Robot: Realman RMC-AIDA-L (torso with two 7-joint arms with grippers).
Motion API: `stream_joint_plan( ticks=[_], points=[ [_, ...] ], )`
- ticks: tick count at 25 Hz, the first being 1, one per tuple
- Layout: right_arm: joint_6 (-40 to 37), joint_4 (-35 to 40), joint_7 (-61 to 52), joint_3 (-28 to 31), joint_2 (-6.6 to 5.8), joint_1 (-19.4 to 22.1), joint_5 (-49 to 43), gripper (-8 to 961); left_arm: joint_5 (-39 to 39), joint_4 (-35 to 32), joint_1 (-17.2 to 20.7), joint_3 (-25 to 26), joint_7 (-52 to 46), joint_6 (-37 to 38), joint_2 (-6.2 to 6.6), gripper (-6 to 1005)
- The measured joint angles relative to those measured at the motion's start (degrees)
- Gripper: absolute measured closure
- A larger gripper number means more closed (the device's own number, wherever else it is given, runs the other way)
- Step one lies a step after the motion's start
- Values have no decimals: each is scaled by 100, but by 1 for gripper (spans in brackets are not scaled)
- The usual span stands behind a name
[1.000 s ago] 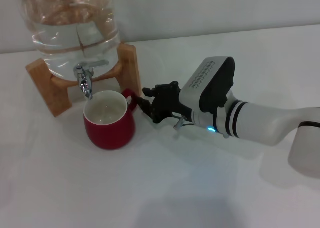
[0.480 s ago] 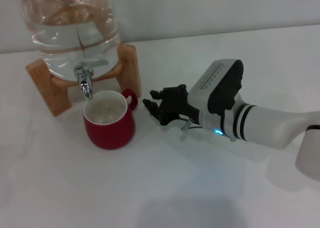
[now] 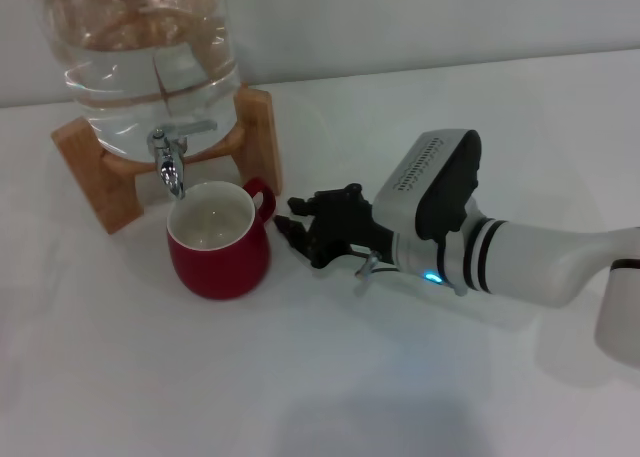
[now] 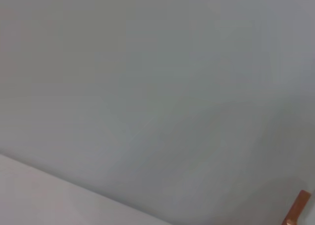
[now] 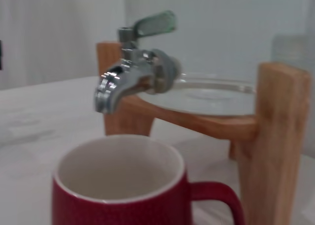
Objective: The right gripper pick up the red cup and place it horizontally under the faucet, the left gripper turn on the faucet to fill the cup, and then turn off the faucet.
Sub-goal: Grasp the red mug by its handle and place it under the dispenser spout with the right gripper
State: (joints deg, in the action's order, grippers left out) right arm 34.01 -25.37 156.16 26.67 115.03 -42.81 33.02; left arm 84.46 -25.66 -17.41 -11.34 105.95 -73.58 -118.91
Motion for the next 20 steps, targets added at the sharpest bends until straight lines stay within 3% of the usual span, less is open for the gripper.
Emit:
stream_joint_plan(
  ticks=[15, 20],
  points=[
    [-39, -216, 4, 123, 42, -128, -235, 711, 0, 0, -59, -20, 5, 134, 0, 284],
    [-40, 12, -60, 307, -23, -31, -240, 711, 0, 0, -40, -8, 5, 135, 0, 284]
  ],
)
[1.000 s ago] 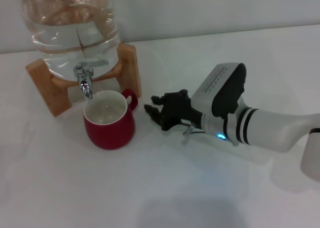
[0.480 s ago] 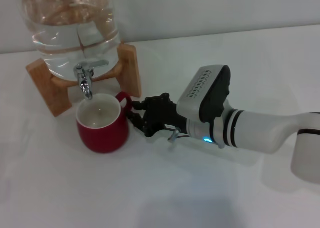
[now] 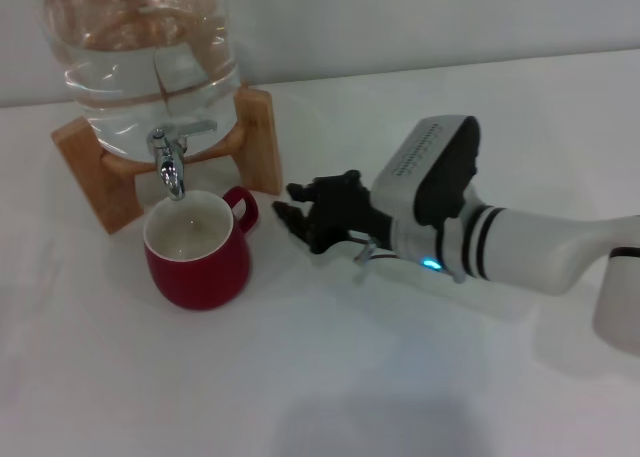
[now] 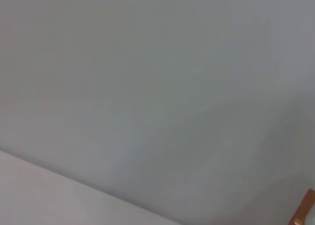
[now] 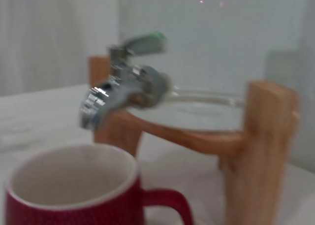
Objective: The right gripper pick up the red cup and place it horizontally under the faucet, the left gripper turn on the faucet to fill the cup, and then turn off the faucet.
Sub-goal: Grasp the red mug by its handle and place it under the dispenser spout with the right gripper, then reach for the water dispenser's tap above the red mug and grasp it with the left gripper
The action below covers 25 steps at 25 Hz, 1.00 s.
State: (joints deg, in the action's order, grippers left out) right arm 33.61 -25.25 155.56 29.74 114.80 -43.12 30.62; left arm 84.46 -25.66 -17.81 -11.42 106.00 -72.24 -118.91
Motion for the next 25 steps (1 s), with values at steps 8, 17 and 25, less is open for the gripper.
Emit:
stream_joint_plan(
  ticks=[8, 17, 25],
  points=[
    [19, -121, -730, -1, -398, 182, -483, 712, 0, 0, 25, 3, -4, 0, 0, 284],
    [1011, -91, -2566, 536, -1027, 315, -2152, 709, -19, -6, 41, 9, 0, 8, 6, 284],
    [1931, -77, -3222, 1763, -1449, 677, -3515, 639, -33, -16, 41, 8, -17, 12, 9, 284]
  ],
)
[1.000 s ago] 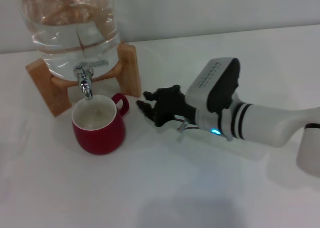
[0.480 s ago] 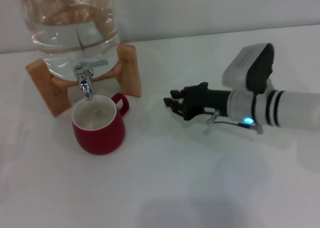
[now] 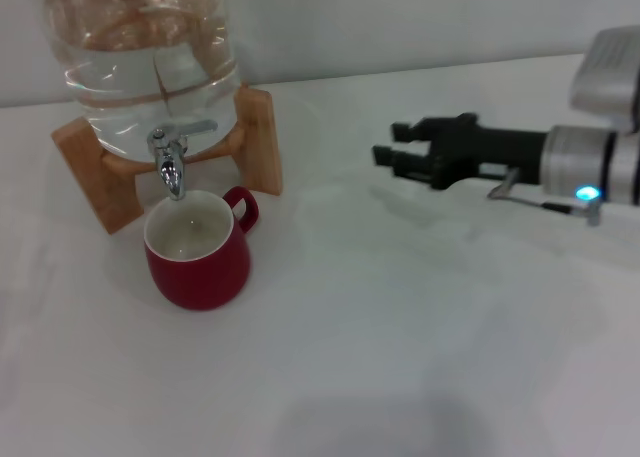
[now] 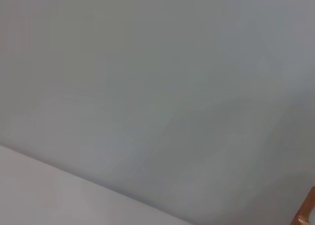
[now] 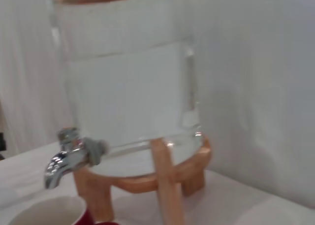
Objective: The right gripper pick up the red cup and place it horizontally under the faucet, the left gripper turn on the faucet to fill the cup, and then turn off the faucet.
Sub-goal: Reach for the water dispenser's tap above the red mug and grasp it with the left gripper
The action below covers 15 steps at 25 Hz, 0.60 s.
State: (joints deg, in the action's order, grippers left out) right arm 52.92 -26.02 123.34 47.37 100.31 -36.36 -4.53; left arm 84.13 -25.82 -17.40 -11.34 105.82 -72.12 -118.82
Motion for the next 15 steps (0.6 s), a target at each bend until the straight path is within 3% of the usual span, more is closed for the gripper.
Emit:
stream_joint_plan(
  ticks=[6, 10, 15],
  points=[
    [749, 6, -612, 1675, -388, 523, -1495, 462, -21, -5, 0, -31, -16, 5, 7, 284],
    [1176, 10, -1234, 2883, -610, 871, -2477, 414, -27, -4, 18, -35, -23, -2, 9, 284],
    [1264, -47, -1802, 4076, -705, 1108, -3788, 393, -59, -23, 51, -43, -89, -35, 14, 284]
  ],
)
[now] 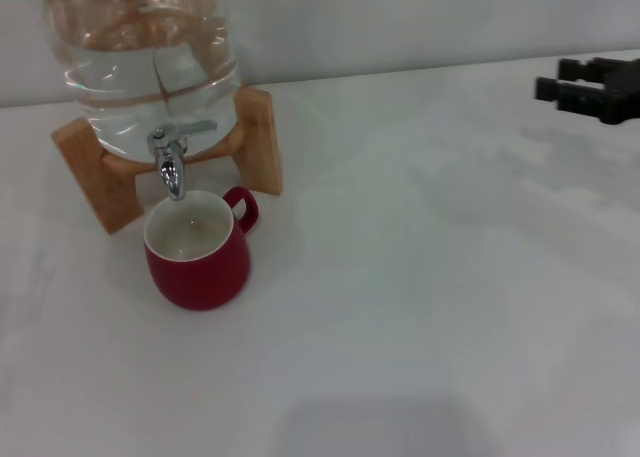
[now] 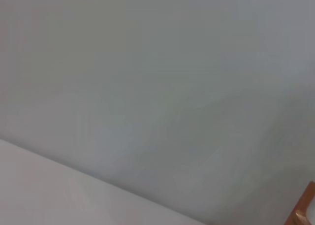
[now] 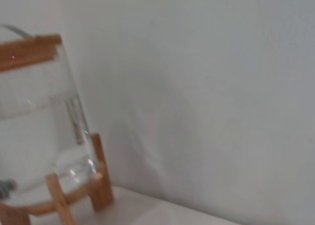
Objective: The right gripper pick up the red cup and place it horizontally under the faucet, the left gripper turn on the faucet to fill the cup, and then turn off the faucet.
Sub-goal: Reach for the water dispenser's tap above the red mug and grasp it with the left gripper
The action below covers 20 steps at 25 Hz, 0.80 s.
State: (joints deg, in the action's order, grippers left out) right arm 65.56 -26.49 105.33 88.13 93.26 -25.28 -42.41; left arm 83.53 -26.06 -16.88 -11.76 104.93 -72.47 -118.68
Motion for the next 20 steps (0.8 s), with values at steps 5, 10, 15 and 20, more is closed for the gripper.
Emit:
stream_joint_plan(
  ticks=[5, 10, 15, 20],
  points=[
    [-53, -151, -394, 1068, 58, 254, -1262, 397, -298, -46, 9, -9, -218, 13, 12, 285],
    [-368, -164, -926, 1482, 166, 370, -1720, 402, -1312, -618, -30, -88, -1025, -236, -11, 285],
    [-810, -170, -1296, 1488, 252, 367, -1931, 403, -1870, -1368, -10, -612, -2046, -751, -33, 285],
    [-851, -173, -1274, 1475, 309, 364, -1953, 402, -1900, -2174, 67, -1609, -2894, -1114, -46, 285]
  ],
)
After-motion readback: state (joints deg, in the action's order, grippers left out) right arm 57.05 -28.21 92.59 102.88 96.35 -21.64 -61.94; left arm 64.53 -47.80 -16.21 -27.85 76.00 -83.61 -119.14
